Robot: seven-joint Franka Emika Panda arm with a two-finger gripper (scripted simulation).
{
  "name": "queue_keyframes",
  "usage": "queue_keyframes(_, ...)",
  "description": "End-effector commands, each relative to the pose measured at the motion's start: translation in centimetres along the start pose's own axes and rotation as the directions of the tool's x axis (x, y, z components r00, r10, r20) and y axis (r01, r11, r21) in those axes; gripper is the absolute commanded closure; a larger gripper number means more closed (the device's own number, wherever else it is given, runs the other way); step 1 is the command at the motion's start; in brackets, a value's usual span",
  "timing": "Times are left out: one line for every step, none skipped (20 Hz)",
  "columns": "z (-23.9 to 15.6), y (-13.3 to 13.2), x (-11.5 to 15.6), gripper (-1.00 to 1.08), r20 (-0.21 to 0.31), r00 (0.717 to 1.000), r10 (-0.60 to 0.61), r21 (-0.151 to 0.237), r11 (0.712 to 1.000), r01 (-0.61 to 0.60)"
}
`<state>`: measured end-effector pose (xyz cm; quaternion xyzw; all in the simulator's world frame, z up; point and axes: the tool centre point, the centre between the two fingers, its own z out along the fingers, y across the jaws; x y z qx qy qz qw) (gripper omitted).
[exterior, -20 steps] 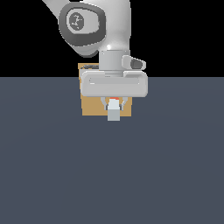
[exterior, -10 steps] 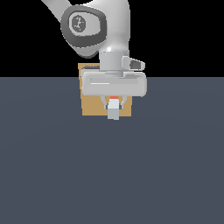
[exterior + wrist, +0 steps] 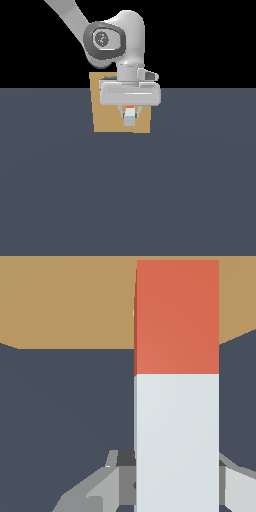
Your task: Insert the peg into the horizontal hole in a box.
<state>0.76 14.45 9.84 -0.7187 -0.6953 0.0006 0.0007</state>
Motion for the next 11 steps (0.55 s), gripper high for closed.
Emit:
queue_keyframes(-0.2, 0.1, 2.0, 1.08, -0.001, 1.0, 0.001, -0.004, 1.0, -0.001)
queue_keyframes(-0.2, 0.1, 2.6, 1.08, -0.001, 1.0, 0.001, -0.004, 1.0, -0.001)
queue_keyframes(-0.2, 0.1, 3.1, 1.08, -0.001, 1.0, 0.001, -0.004, 1.0, -0.001)
queue_keyframes(-0.2, 0.2, 3.5, 1.08, -0.001, 1.0, 0.001, -0.004, 1.0, -0.001)
queue_keyframes(-0.2, 0.2, 3.9, 1.08, -0.001, 1.0, 0.001, -0.004, 1.0, -0.001)
queue_keyframes(-0.2, 0.2, 4.1, 1.08, -0.001, 1.0, 0.001, -0.004, 1.0, -0.001)
queue_keyframes(-0.2, 0.2, 4.3, 1.08, -0.001, 1.0, 0.001, -0.004, 1.0, -0.001)
queue_keyframes(-0.2, 0.3, 4.3, 1.08, -0.001, 1.0, 0.001, -0.004, 1.0, -0.001)
queue_keyframes(-0.2, 0.3, 4.3, 1.08, -0.001, 1.0, 0.001, -0.004, 1.0, -0.001)
queue_keyframes(-0.2, 0.3, 4.2, 1.08, -0.001, 1.0, 0.001, -0.004, 1.0, -0.001)
queue_keyframes(-0.2, 0.3, 4.2, 1.08, -0.001, 1.0, 0.001, -0.004, 1.0, -0.001)
